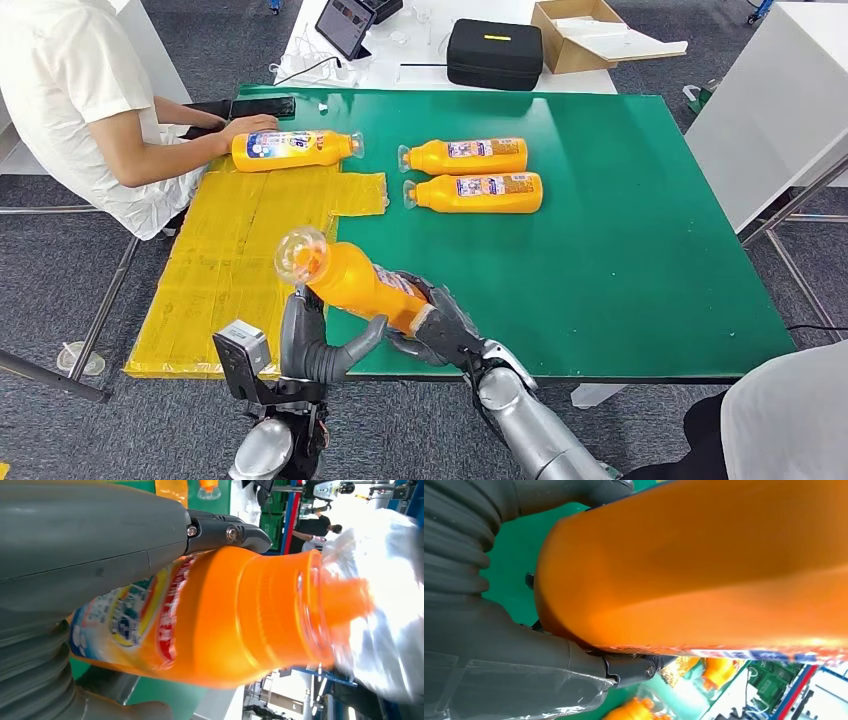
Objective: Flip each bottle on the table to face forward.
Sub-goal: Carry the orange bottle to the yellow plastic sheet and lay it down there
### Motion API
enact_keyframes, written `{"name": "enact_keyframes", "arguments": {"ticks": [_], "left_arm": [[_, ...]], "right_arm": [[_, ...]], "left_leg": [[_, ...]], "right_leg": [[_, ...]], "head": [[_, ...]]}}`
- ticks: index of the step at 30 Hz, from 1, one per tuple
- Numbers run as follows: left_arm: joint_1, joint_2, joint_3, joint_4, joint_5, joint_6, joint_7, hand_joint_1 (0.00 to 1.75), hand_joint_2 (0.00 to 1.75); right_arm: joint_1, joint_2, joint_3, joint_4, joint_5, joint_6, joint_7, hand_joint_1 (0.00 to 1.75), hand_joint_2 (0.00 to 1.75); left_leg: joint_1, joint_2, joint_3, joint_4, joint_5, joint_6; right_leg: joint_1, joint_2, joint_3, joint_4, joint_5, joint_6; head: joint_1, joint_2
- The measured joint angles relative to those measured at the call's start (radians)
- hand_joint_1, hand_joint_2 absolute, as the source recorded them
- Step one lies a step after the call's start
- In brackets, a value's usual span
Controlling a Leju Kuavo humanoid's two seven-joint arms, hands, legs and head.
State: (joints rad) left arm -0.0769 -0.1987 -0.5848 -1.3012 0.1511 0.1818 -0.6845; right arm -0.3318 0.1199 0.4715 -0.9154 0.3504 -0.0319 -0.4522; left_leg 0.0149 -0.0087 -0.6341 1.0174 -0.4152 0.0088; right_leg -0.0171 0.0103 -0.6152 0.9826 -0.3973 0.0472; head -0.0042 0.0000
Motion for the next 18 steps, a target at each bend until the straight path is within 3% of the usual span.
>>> {"name": "enact_keyframes", "arguments": {"ticks": [7,16,17,18], "left_arm": [[-0.005,-0.002,-0.002,0.012,0.045,-0.077,0.029,0.0,1.75],[-0.017,-0.005,0.001,0.031,0.051,-0.066,0.053,0.0,1.75],[-0.019,-0.006,0.002,0.031,0.053,-0.065,0.053,0.21,1.75],[-0.021,-0.007,0.003,0.031,0.054,-0.062,0.052,0.57,1.75]], "right_arm": [[-0.019,0.007,0.036,0.017,0.021,-0.029,0.011,1.75,1.75],[-0.033,0.01,0.074,0.034,0.097,-0.078,0.012,1.75,1.75],[-0.033,0.011,0.08,0.034,0.101,-0.078,0.013,1.75,1.75],[-0.035,0.011,0.085,0.034,0.103,-0.076,0.015,1.75,1.75]], "left_leg": [[0.0,0.0,0.0,0.0,0.0,0.0],[0.0,0.0,0.0,0.0,0.0,0.0],[0.0,0.0,0.0,0.0,0.0,0.0],[0.0,0.0,0.0,0.0,0.0,0.0]], "right_leg": [[0.0,0.0,0.0,0.0,0.0,0.0],[0.0,0.0,0.0,0.0,0.0,0.0],[0.0,0.0,0.0,0.0,0.0,0.0],[0.0,0.0,0.0,0.0,0.0,0.0]], "head": [[0.0,0.0],[0.0,0.0],[0.0,0.0],[0.0,0.0]]}}
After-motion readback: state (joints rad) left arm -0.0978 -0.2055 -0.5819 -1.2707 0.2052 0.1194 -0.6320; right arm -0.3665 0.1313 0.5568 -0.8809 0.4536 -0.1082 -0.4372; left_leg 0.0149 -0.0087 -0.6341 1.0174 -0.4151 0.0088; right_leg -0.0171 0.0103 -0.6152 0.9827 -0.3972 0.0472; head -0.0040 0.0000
